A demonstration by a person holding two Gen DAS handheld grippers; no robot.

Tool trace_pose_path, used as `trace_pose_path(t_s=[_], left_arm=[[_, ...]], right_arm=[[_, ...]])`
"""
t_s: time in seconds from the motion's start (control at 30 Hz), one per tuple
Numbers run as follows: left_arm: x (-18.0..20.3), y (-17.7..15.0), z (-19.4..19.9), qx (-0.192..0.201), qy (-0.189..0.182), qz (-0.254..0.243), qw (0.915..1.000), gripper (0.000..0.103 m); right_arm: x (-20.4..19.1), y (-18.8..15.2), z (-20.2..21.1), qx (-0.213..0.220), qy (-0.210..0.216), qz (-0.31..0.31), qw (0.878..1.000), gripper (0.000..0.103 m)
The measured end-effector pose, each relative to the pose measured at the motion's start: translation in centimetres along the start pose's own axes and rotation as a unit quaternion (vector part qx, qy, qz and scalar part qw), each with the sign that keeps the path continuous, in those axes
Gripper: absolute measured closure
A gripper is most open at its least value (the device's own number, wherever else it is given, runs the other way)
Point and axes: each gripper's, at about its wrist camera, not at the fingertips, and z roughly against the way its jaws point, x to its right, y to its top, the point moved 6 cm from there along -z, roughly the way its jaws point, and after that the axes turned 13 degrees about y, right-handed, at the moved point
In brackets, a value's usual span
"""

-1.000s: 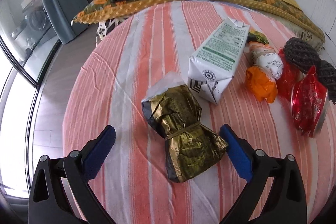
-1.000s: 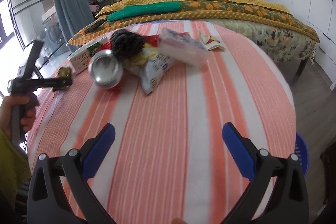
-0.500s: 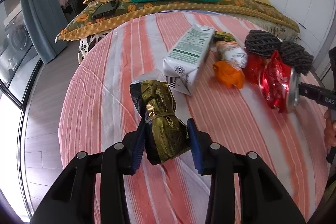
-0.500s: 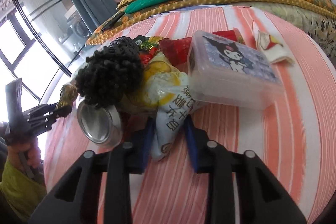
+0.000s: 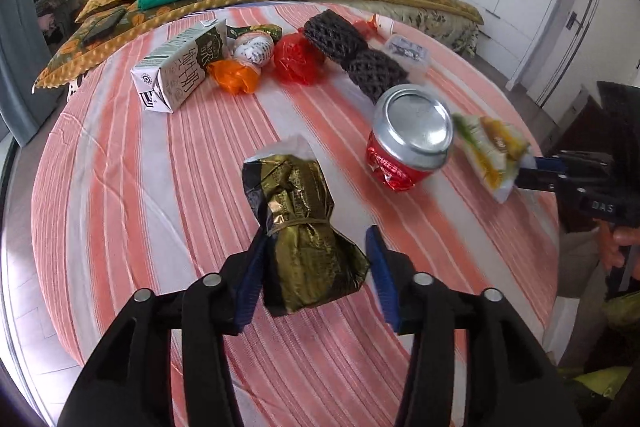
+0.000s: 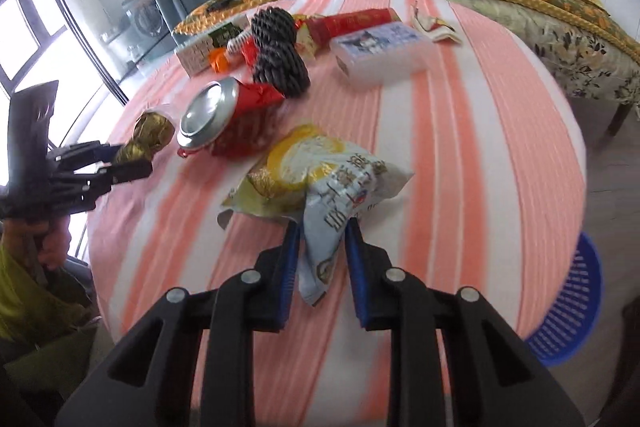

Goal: Collect trash
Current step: 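Carry both items to the blue wastebasket and open both tools to drop them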

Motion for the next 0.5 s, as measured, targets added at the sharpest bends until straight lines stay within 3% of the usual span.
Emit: trace_pose_path(t_s=[0.07, 0.13, 0.27, 0.5], left_arm=[[0.1, -0.1, 0.2, -0.002, -0.001, 0.003, 1.0, 0.045], [0.0, -0.1, 0.5, 0.0, -0.005, 0.008, 1.0, 0.041], [-0.1, 0.3, 0.7, -0.006, -0.002, 0.004, 1.0, 0.031], [-0.7, -0.6, 0.3, -0.026, 0.024, -0.003, 0.9994, 0.031]], right_arm=[[0.3, -0.4, 0.7, 0.0, -0.005, 0.004, 1.0, 0.043], [0.4, -0.2, 1.5, 0.003, -0.012, 0.025, 1.0, 0.041], [-0.3, 1.8, 1.4, -0.012, -0.013, 0.086, 0.996, 0.025], [-1.3, 4.3, -2.5, -0.102, -0.006, 0.212, 0.972, 0.021]])
